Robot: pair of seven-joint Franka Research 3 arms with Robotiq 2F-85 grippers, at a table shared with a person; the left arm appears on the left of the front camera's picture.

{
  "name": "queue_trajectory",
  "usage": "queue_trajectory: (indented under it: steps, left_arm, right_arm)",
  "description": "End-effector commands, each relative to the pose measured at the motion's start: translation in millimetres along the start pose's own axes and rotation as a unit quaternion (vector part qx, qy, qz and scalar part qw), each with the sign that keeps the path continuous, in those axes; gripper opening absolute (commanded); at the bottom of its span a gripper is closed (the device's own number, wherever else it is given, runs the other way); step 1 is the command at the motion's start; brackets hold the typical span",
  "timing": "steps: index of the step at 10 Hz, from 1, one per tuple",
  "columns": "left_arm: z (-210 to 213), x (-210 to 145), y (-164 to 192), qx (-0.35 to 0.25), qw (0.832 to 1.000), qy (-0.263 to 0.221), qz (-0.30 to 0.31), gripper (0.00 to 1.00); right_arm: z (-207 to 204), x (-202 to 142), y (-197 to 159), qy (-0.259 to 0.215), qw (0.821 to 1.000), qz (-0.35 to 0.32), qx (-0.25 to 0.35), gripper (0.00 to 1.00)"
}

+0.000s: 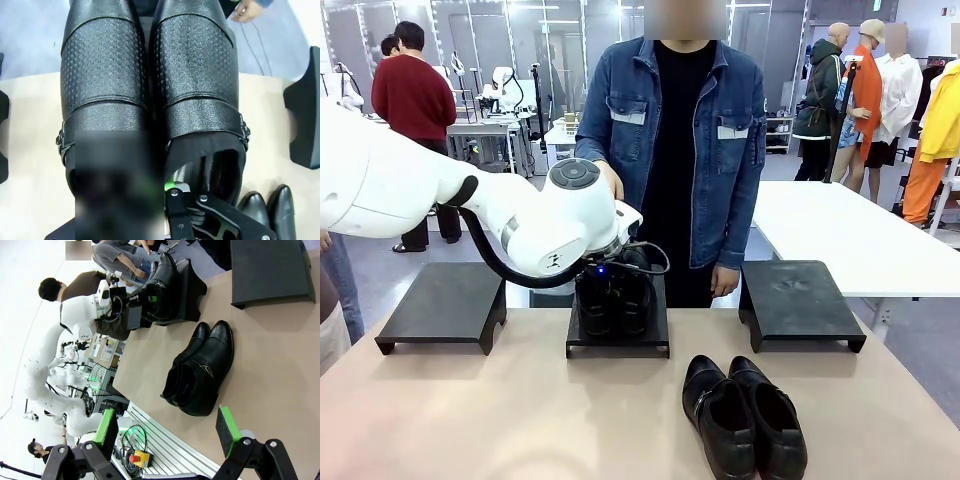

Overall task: Place the shoes on the stand as instructed by the person.
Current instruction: Pick up one pair of Shoes and place it on the Shoes Stand indicated by the person.

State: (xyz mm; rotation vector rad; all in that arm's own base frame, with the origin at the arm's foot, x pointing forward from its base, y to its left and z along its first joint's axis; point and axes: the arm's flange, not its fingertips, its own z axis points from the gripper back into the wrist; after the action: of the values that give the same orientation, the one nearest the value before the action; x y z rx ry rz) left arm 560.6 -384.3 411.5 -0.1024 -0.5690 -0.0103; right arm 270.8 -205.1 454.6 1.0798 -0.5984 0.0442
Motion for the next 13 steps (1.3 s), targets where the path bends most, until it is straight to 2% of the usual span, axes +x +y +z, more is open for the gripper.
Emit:
queue_trajectory:
  steps: [1,2,4,7,9,10,11,12,13]
  left_arm:
    - [-6.9,4.9,-9.8,0.005,0.999,-0.037,0.008,0.07]
    - [-8.4,4.8,-9.3,0.008,0.999,-0.034,0.008,0.07]
    - [-1.9,5.7,-12.3,-0.005,0.999,-0.032,0.002,0.45]
    - [14.7,4.6,-8.3,0.014,1.0,-0.019,-0.007,1.0]
    - [29.8,6.7,1.0,-0.002,1.0,0.001,0.003,1.0]
    - [38.6,7.2,6.3,-0.006,1.0,0.01,-0.003,0.86]
    - [46.8,7.9,11.7,-0.003,1.0,0.02,-0.012,0.95]
    - [56.4,8.6,18.3,-0.004,0.999,0.028,-0.024,1.0]
    - [65.5,9.1,24.7,-0.013,0.999,0.04,-0.033,1.0]
  right_arm:
    - [0.4,0.3,0.1,-0.006,1.0,0.006,0.008,1.0]
    - [0.4,0.3,0.1,-0.006,1.0,0.006,0.008,1.0]
    - [0.4,0.3,0.1,-0.006,1.0,0.006,0.008,1.0]
    - [0.4,0.3,0.1,-0.006,1.0,0.006,0.008,1.0]
    - [0.4,0.3,0.1,-0.006,1.0,0.006,0.008,1.0]
    - [0.4,0.3,0.1,-0.006,1.0,0.006,0.008,1.0]
    - [0.4,0.3,0.1,-0.006,1.0,0.006,0.008,1.0]
    - [0.4,0.3,0.1,-0.006,1.0,0.006,0.008,1.0]
    - [0.4,0.3,0.1,-0.006,1.0,0.006,0.008,1.0]
